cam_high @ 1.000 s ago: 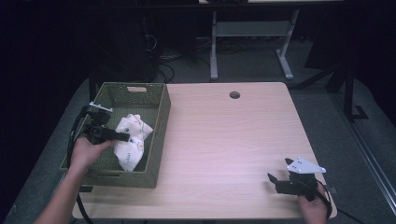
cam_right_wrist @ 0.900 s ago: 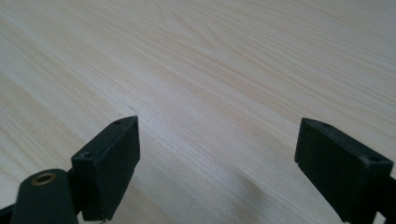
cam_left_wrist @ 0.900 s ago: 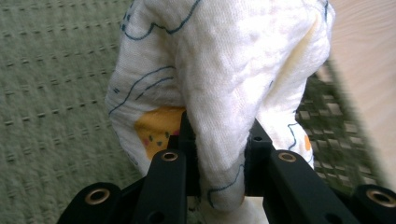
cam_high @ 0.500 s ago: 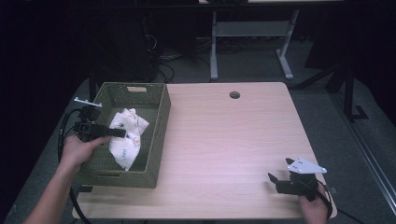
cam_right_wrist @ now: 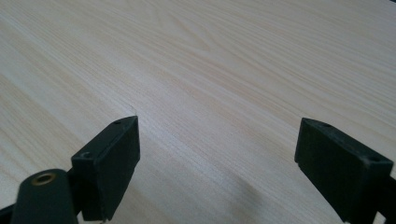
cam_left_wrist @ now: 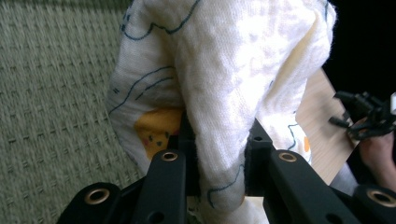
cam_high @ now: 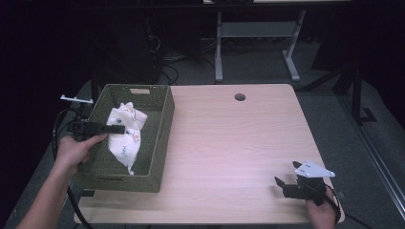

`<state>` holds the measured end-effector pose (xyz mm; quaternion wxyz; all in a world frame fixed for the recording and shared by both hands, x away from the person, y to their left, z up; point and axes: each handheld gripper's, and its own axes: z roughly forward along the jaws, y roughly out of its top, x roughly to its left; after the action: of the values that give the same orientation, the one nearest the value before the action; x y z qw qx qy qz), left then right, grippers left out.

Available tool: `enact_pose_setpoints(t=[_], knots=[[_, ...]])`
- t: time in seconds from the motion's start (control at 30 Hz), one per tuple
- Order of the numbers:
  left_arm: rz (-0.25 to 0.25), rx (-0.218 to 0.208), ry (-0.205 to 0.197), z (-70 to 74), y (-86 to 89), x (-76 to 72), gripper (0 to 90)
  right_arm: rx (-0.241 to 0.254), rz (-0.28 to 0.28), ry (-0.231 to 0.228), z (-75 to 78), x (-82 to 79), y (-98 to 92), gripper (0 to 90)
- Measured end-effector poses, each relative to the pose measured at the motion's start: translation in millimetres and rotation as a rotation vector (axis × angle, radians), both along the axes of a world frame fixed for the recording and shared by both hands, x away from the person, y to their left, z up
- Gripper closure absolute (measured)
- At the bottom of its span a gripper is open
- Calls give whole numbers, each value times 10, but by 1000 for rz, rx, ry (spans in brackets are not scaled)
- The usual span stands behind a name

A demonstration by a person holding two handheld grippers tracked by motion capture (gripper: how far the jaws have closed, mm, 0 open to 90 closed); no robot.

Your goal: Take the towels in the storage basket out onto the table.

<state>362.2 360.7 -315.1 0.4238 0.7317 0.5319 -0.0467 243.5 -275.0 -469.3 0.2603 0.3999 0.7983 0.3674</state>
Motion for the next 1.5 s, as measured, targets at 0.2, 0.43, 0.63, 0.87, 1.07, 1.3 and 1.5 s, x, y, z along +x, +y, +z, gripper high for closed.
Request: enact_pose_setpoints(t=[0.2, 0.43, 0.63, 0.87, 1.07, 1.3, 1.5], knots=[[-18, -51, -8, 95, -44, 0, 746, 4, -3, 0, 6, -8, -10, 137], [-31, -108, -12, 185, -46, -20, 746, 4, -4, -10, 20, -14, -27, 137], [-46, -163, -31, 289, -61, -50, 745, 7, -8, -12, 22, -14, -33, 137], [-70, -211, -40, 343, -168, -59, 743, 8, -9, -11, 25, -18, -35, 137], [-100, -208, -43, 379, -324, -47, 742, 8, -9, -12, 26, -17, -35, 137], [-143, -205, -44, 403, -513, -38, 740, 14, -13, -9, 31, -23, -42, 137], [-178, -201, -35, 358, -714, 7, 739, 12, -11, -17, 39, -26, -46, 137]])
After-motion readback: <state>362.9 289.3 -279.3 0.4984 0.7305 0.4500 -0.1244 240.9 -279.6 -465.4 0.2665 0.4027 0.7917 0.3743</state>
